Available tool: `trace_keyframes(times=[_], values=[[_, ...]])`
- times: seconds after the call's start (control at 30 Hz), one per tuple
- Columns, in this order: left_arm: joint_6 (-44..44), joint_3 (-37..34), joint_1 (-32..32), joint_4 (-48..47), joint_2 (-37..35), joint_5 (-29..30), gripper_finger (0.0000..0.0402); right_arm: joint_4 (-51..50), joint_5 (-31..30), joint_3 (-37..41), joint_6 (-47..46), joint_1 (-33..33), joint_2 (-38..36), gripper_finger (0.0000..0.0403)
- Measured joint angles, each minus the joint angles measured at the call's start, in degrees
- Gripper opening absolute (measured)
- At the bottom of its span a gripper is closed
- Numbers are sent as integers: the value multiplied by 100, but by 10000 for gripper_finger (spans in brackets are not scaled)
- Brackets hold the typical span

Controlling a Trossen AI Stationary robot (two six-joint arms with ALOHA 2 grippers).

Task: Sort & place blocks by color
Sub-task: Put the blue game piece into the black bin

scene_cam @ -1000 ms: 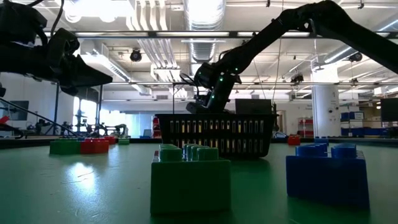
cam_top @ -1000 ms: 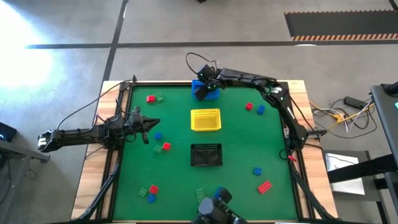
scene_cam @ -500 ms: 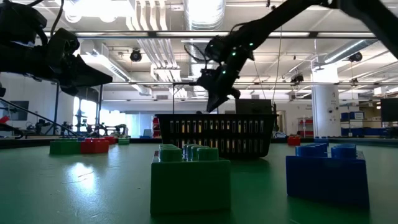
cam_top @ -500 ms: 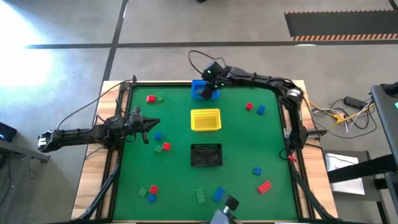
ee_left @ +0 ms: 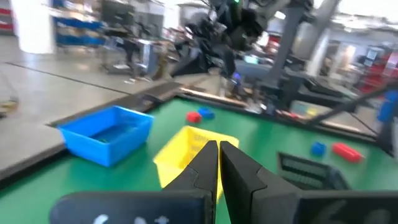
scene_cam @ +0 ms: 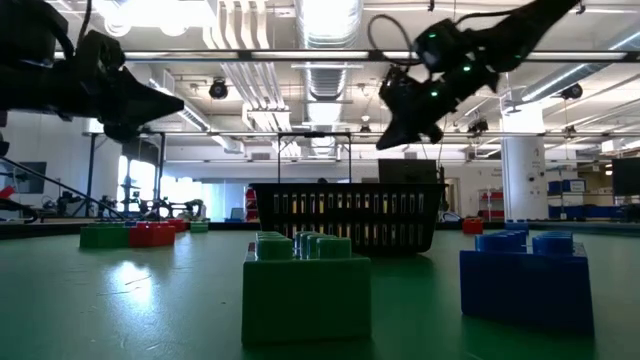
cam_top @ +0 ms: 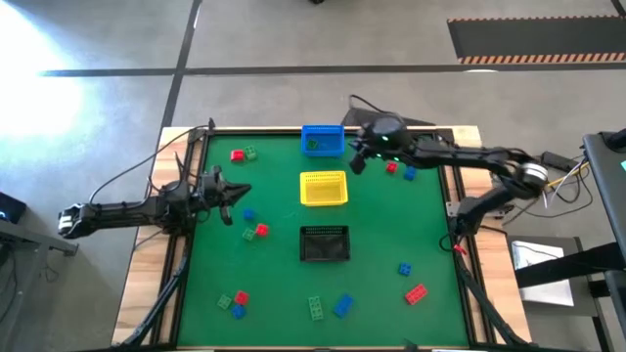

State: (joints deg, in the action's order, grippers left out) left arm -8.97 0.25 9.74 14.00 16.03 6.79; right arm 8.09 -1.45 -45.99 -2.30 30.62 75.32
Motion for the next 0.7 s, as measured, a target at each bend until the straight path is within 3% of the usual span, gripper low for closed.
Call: trace_keyframes(times=[0.1,0.3,0.47,0.7], values=[[-132,0,-2,0,220,-303,0,474,3,621,-133,-1,-498,9],[-251,301,-11,-325,975,-323,0,917,24,1463,-323,-27,-1136,9],[-730,690,-12,-563,1768,-145,0,940,41,1797,-318,-86,-1376,9],[-1684,1464,-15,-1993,2827,218,7,940,38,1888,-307,-145,-1407,9]])
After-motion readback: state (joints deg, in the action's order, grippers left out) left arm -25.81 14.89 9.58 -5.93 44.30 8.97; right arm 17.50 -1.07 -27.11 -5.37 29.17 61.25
